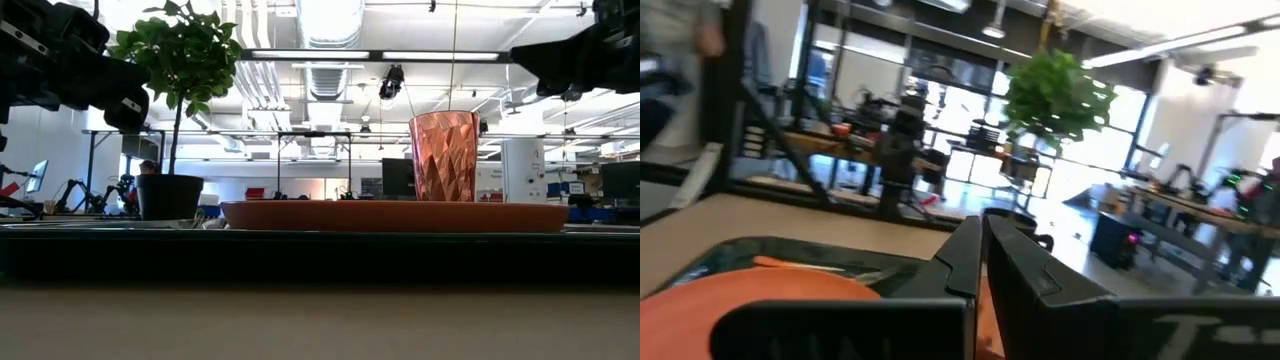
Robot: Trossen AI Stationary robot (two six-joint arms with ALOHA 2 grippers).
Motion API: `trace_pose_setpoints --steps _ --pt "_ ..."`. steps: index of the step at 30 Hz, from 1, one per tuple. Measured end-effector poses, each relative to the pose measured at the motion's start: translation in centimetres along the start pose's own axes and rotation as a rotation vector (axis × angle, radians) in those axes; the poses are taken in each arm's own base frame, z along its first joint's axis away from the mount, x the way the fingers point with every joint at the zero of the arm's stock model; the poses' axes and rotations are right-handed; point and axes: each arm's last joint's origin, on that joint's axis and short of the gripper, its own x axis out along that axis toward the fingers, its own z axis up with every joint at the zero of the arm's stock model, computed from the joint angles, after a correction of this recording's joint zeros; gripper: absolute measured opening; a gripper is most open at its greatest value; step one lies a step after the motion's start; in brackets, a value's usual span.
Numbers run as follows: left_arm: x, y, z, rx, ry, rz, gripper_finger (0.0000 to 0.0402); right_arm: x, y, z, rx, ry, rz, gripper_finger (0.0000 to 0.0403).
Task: Pick and place plate/cup/fork/spoon on tray
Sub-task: Return to Home Position
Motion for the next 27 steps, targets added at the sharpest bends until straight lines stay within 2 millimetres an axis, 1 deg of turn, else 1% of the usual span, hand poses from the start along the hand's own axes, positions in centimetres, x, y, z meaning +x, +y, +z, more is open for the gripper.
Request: trace_pose_setpoints --steps 2,8,11,15,17,27 --pt "0.0 0.0 0.0 0.0 0.0 0.0 0.0 0.1 -0.3 -0.2 0.017 0.01 -0.013 0.0009" --pt "0.0 0.0 0.0 0.001 0.0 0.0 0.0 0.1 -0.4 -1.3 0.098 0.097 0.075 0.0009" --pt "0.0 0.0 0.1 0.017 -0.007 0.003 0.0 0.1 -0.4 -1.4 0.13 0.109 0.087 0.0009" --pt "0.0 -0.1 0.8 0.118 -0.086 0.003 0.0 0.1 -0.4 -1.4 0.133 0.111 0.088 0.0009" --pt "0.0 -0.1 0.8 0.144 -0.086 0.005 0.0 0.1 -0.4 -1.5 0.132 0.118 0.087 0.0009" --pt "0.0 0.0 0.4 0.132 -0.053 0.006 0.0 0.0 -0.3 -1.9 0.14 0.154 0.094 0.0009"
